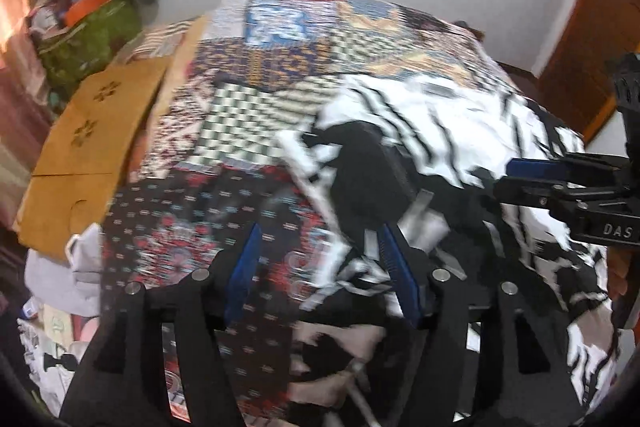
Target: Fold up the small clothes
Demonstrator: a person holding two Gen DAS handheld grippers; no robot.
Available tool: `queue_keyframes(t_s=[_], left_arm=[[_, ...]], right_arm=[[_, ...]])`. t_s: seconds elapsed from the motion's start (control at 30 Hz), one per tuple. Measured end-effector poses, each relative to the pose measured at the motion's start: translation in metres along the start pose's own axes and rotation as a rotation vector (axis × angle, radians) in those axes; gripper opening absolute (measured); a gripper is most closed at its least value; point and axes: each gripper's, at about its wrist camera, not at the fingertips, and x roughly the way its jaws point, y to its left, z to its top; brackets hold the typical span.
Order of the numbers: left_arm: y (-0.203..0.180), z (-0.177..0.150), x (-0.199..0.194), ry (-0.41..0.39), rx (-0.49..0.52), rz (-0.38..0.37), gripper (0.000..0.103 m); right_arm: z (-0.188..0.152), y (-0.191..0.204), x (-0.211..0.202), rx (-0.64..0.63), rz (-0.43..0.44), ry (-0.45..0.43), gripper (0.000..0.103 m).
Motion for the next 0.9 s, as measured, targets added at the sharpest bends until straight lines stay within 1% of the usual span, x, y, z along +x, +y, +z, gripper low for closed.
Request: queue_keyframes(t_s=[0.07,0.1,0.2,0.27,0.33,0.43,0.5,0.6,0.63,0.67,0.7,0.73,0.77,0.83,0.9], left_arm=[[0.016,0.005,0.011,0.013,-0.03,0.026,0.061],[0.021,0.004,0.015,0.02,-0.045,0.027,0.061],[0.038,0.01,0.035,0.047,-0.088,0.024,0.061],[0.046,0.012,0.05,0.074,-0.125,0.001,0.061],[0.047,0.011,0.062,0.093,-0.141,-0.024,0.061],[0.04,0.008,0.078,0.116,-0.115,-0.027,0.061],[0.035,0.005,0.087,0.128,-0.099,-0.028,0.061],[0.034,0.001,0.098,0.15,-0.118,-0.049,0.061],[0.034,-0.001,0.1,0.149,-0.122,-0.047,0.061],[0.033,-0.001,0.099,0.142,-0.122,-0.044,0.062],[0.033,-0.001,0.098,0.138,-0.117,-0.042,0.062],[0.033,-0.002,0.098,0.138,-0.116,-0.041,0.062],[0.033,-0.002,0.098,0.138,-0.118,-0.04,0.062],[0.032,-0.003,0.097,0.139,-0.117,-0.034,0.062],[0.031,-0.004,0.096,0.138,-0.114,-0.026,0.063]], right_arm=[[0.011,0.005,0.012,-0.012,0.006,0.008,0.038],[0.016,0.007,0.016,-0.019,0.007,0.011,0.038],[0.033,0.013,0.037,-0.036,0.005,0.022,0.038],[0.042,0.013,0.052,-0.039,0.005,0.035,0.038],[0.051,0.013,0.066,-0.038,0.002,0.044,0.038],[0.063,0.008,0.087,-0.021,0.004,0.062,0.038],[0.069,0.007,0.098,-0.018,0.016,0.071,0.038],[0.072,0.01,0.111,-0.022,0.043,0.094,0.038],[0.071,0.012,0.115,-0.028,0.048,0.099,0.036],[0.07,0.013,0.119,-0.037,0.05,0.101,0.031],[0.07,0.015,0.121,-0.047,0.046,0.1,0.023],[0.068,0.017,0.122,-0.066,0.033,0.095,0.018],[0.067,0.019,0.122,-0.08,0.027,0.089,0.009],[0.066,0.018,0.118,-0.081,0.032,0.068,0.008],[0.066,0.017,0.107,-0.079,0.034,0.028,0.006]])
